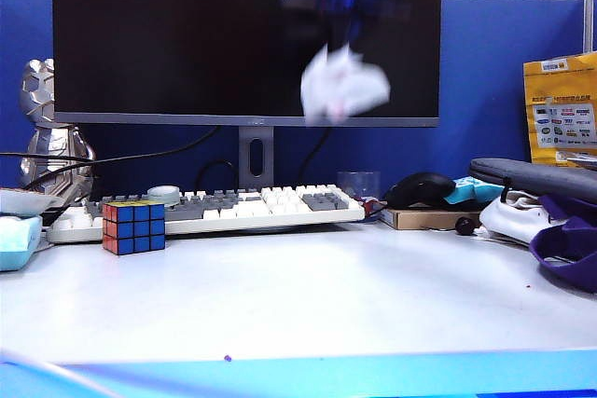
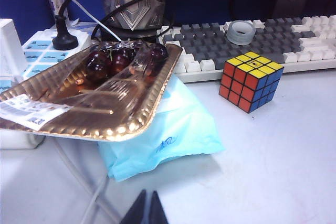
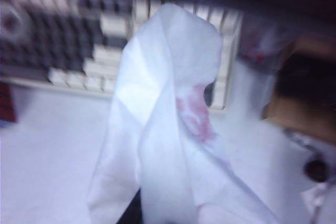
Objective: Use the wet wipes on the table to wipe the cherry juice off the table, then put the wipes back on the table.
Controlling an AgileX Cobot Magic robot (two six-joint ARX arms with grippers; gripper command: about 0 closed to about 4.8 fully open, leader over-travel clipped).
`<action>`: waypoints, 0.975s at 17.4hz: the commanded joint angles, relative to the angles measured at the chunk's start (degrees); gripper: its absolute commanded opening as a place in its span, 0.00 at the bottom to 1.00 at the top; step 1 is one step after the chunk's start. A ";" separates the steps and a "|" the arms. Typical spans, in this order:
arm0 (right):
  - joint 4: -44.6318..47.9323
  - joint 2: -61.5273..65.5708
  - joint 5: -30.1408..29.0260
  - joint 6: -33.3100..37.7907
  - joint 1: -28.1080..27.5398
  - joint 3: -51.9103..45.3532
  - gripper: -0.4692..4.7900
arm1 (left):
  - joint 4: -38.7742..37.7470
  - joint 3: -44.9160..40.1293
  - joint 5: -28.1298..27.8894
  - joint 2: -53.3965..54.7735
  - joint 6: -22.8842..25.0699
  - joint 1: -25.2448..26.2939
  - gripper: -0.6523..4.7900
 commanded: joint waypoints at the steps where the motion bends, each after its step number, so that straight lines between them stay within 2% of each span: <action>1: 0.24 -5.70 -1.03 0.17 0.04 0.07 0.08 | -0.61 -0.04 0.26 -0.17 -0.20 0.02 0.12; 4: 0.24 -11.02 -1.66 1.01 0.04 -1.66 0.08 | -0.61 -0.04 0.26 -0.17 -0.20 0.02 0.12; 6: 0.70 -16.28 -1.64 0.98 0.04 -8.48 0.08 | -0.61 -0.04 0.26 -0.17 -0.17 0.02 0.12; 8: 3.04 -20.94 -1.64 0.70 0.04 -17.29 0.08 | -0.61 -0.04 0.26 -0.17 -0.20 0.02 0.12; 10: 11.15 -27.23 -1.62 -1.86 0.04 -32.44 0.08 | -0.61 -0.04 0.26 -0.17 -0.17 0.02 0.12; 17: 25.57 -32.76 -1.68 -3.41 0.04 -58.95 0.08 | -0.61 -0.04 0.26 -0.17 -0.17 0.02 0.12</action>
